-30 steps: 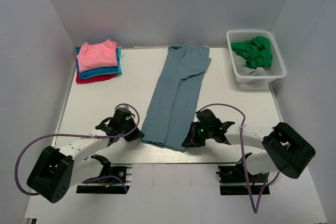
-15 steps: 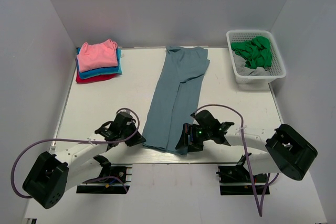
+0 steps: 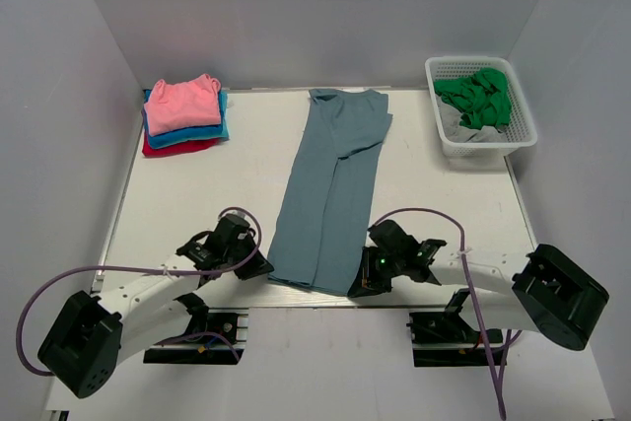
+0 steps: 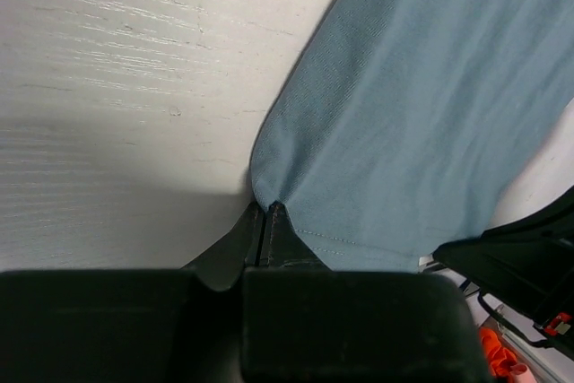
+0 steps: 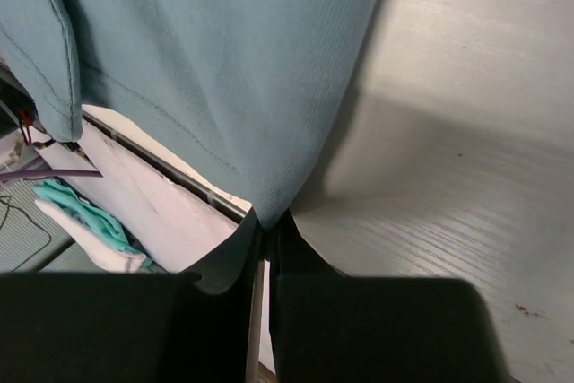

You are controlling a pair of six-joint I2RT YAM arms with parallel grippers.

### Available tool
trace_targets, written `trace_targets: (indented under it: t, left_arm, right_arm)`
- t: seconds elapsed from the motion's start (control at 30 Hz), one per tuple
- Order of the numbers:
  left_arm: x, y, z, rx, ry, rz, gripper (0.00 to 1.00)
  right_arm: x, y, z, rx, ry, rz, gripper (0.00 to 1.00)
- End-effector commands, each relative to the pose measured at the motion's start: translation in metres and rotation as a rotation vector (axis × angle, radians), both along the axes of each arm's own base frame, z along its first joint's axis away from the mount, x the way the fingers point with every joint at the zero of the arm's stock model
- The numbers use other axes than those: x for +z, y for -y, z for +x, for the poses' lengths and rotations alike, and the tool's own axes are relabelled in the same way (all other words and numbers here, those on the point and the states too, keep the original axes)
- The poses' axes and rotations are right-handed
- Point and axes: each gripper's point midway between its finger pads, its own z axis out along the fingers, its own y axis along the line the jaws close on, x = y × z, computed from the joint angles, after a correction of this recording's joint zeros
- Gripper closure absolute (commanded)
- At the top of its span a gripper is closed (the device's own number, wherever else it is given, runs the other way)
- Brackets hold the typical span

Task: Fold and stack the t-shirts
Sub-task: Grab the bottom of the folded rectangular tshirt with both arms

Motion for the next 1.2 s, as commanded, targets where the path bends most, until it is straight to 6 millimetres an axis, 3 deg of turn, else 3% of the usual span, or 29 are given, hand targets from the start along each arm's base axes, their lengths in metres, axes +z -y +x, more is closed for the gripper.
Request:
trace_targets:
  t: [0.0, 0.2, 0.27, 0.33, 0.37, 0.4, 0.43, 0.5, 0.57, 0.6, 0.63, 0.67, 0.73, 0.77, 0.83, 0.9, 0.93, 0.97, 1.07, 1.1, 1.13, 1.17]
  left_arm:
    - [-0.018, -0.019, -0.021, -0.002, -0.079, 0.093, 1.0]
    - [0.014, -0.001, -0.009, -0.029, -0.049, 0.053, 1.0]
    - [0.02, -0.001, -0.003, -0.029, -0.034, 0.069, 1.0]
    - [0.034, 0.006, 0.008, -0.04, -0.011, 0.061, 1.0]
    - [0.038, 0.01, 0.011, -0.057, -0.008, 0.057, 1.0]
    - [0.046, 0.016, 0.02, -0.065, -0.007, 0.062, 1.0]
    - [0.047, 0.017, 0.021, -0.076, -0.021, 0.08, 1.0]
    - [0.065, 0.026, 0.037, -0.079, -0.008, 0.089, 1.0]
    - [0.062, 0.022, 0.043, -0.082, -0.043, 0.168, 1.0]
    - [0.078, 0.029, 0.057, -0.074, -0.012, 0.16, 1.0]
    - [0.074, 0.029, 0.064, -0.084, -0.029, 0.184, 1.0]
    - [0.088, 0.034, 0.075, -0.081, -0.012, 0.177, 1.0]
    - [0.093, 0.031, 0.092, -0.055, 0.006, 0.224, 1.0]
    - [0.107, 0.036, 0.106, -0.043, 0.039, 0.221, 1.0]
    - [0.102, 0.04, 0.119, -0.062, 0.036, 0.262, 1.0]
    - [0.115, 0.048, 0.139, -0.077, 0.076, 0.279, 1.0]
    - [0.105, 0.05, 0.145, -0.076, 0.048, 0.311, 1.0]
    - [0.117, 0.056, 0.16, -0.074, 0.084, 0.313, 1.0]
    - [0.12, 0.064, 0.19, -0.08, 0.102, 0.353, 1.0]
    - [0.134, 0.073, 0.203, -0.086, 0.137, 0.339, 1.0]
    - [0.135, 0.072, 0.214, -0.077, 0.149, 0.346, 1.0]
    - [0.125, 0.075, 0.22, -0.096, 0.131, 0.368, 1.0]
  right_arm:
    - [-0.012, 0.015, 0.004, -0.013, 0.04, -0.09, 1.0]
    - [0.011, -0.003, 0.019, 0.102, 0.141, -0.049, 1.0]
    - [0.027, -0.01, 0.037, 0.083, 0.205, -0.053, 1.0]
    - [0.023, 0.003, 0.038, 0.078, 0.178, -0.137, 1.0]
    - [0.033, -0.003, 0.052, 0.06, 0.219, -0.149, 1.0]
    - [0.031, 0.003, 0.053, 0.065, 0.202, -0.179, 1.0]
    - [0.043, -0.007, 0.061, 0.061, 0.215, -0.154, 1.0]
    - [0.04, -0.004, 0.063, 0.071, 0.182, -0.184, 1.0]
    - [0.054, -0.011, 0.079, 0.063, 0.206, -0.168, 1.0]
    - [0.056, -0.013, 0.084, 0.062, 0.203, -0.173, 1.0]
    - [0.058, -0.011, 0.092, 0.052, 0.209, -0.173, 1.0]
    - [0.061, -0.013, 0.097, 0.052, 0.202, -0.182, 1.0]
    - [0.075, -0.016, 0.116, 0.035, 0.237, -0.179, 1.0]
    - [0.086, -0.018, 0.127, 0.019, 0.246, -0.185, 1.0]
    - [0.085, -0.017, 0.138, 0.012, 0.24, -0.198, 1.0]
    - [0.094, -0.019, 0.154, -0.001, 0.248, -0.187, 1.0]
    - [0.095, -0.018, 0.158, -0.01, 0.25, -0.192, 1.0]
    - [0.101, -0.017, 0.165, -0.01, 0.265, -0.196, 1.0]
    - [0.11, -0.016, 0.187, -0.037, 0.284, -0.192, 1.0]
    - [0.113, -0.018, 0.198, -0.047, 0.282, -0.183, 1.0]
    - [0.114, -0.018, 0.202, -0.047, 0.285, -0.18, 1.0]
    - [0.113, -0.016, 0.209, -0.038, 0.293, -0.184, 1.0]
